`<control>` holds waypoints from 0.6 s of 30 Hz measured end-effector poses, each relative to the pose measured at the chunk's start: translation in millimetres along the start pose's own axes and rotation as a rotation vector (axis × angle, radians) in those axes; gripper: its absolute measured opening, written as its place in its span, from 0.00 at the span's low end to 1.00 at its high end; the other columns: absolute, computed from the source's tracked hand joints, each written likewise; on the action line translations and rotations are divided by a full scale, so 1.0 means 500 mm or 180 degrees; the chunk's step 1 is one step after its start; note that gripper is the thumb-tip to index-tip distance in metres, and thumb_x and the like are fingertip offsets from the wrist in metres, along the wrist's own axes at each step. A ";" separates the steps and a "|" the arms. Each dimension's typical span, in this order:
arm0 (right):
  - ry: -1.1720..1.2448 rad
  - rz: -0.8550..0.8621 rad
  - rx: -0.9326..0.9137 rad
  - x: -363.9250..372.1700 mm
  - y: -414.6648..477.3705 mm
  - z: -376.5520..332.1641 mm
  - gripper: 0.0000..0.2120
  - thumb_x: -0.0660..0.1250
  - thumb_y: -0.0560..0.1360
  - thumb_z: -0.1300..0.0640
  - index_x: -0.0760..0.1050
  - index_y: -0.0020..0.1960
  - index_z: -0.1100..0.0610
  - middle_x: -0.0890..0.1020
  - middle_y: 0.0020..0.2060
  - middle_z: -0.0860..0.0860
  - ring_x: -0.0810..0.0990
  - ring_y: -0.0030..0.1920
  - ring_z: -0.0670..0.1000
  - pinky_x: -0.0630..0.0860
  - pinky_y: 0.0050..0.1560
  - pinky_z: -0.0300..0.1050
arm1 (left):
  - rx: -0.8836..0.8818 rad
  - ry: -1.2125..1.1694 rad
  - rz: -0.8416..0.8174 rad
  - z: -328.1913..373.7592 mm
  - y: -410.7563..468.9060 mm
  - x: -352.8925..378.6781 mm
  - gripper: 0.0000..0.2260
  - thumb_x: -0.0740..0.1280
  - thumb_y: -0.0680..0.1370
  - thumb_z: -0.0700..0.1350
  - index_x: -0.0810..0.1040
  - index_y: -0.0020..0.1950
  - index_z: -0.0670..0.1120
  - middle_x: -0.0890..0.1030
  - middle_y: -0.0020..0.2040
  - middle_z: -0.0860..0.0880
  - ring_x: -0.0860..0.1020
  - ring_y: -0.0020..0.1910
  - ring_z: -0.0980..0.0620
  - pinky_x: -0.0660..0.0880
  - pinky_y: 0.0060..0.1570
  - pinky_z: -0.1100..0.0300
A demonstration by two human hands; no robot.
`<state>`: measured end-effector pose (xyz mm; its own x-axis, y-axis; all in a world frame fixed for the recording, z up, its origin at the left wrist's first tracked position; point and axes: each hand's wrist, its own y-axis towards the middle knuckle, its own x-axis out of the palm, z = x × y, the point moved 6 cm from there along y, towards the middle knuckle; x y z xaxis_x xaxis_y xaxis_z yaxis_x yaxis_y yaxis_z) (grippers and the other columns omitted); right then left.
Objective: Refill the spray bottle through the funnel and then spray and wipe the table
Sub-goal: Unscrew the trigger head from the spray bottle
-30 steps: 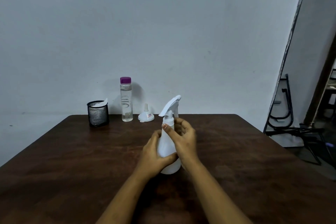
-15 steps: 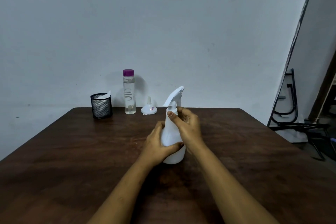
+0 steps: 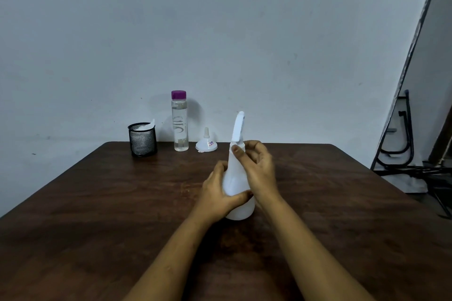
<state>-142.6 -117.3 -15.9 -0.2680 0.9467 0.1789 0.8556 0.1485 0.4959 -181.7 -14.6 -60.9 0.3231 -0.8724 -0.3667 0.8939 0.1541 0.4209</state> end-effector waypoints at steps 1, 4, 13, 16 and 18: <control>0.0072 -0.0061 0.0010 -0.001 -0.001 -0.001 0.02 0.69 0.75 0.58 0.76 0.45 0.55 0.84 0.37 0.47 0.82 0.40 0.43 0.77 0.40 0.36 | 0.0001 0.0017 0.0010 -0.001 0.001 0.000 0.27 0.73 0.60 0.60 0.69 0.55 0.56 0.79 0.52 0.55 0.78 0.51 0.58 0.78 0.50 0.52; 0.0097 -0.0130 -0.0026 -0.004 -0.004 0.000 0.03 0.67 0.76 0.57 0.79 0.48 0.54 0.84 0.40 0.46 0.83 0.43 0.43 0.77 0.42 0.36 | 0.0012 0.0031 0.0027 -0.001 0.000 0.001 0.27 0.72 0.60 0.60 0.69 0.55 0.56 0.79 0.52 0.55 0.78 0.51 0.57 0.78 0.50 0.51; -0.0146 0.0156 -0.0117 -0.005 -0.003 0.011 0.02 0.68 0.76 0.56 0.76 0.47 0.53 0.84 0.40 0.48 0.82 0.43 0.47 0.78 0.46 0.46 | 0.0034 -0.0028 0.0090 -0.001 -0.002 0.001 0.27 0.72 0.59 0.60 0.70 0.55 0.55 0.79 0.51 0.54 0.78 0.51 0.57 0.78 0.49 0.54; -0.0129 0.0149 -0.0149 -0.005 -0.004 0.009 0.04 0.65 0.78 0.56 0.77 0.51 0.52 0.83 0.43 0.46 0.82 0.46 0.45 0.78 0.47 0.43 | 0.0043 -0.0044 0.0085 0.001 -0.003 0.002 0.27 0.72 0.59 0.61 0.70 0.55 0.54 0.79 0.51 0.54 0.78 0.51 0.57 0.78 0.49 0.55; -0.0193 0.0136 -0.0185 0.003 -0.010 0.004 0.08 0.70 0.74 0.54 0.73 0.51 0.47 0.84 0.43 0.47 0.83 0.45 0.44 0.78 0.45 0.39 | 0.0037 -0.0035 0.0080 0.002 -0.003 0.002 0.28 0.72 0.59 0.61 0.70 0.55 0.54 0.79 0.52 0.55 0.78 0.52 0.59 0.77 0.49 0.57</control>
<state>-146.2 -116.3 -19.6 -0.2031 0.9676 0.1501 0.8380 0.0924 0.5377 -183.0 -15.9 -61.2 0.3419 -0.8734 -0.3469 0.8819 0.1707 0.4395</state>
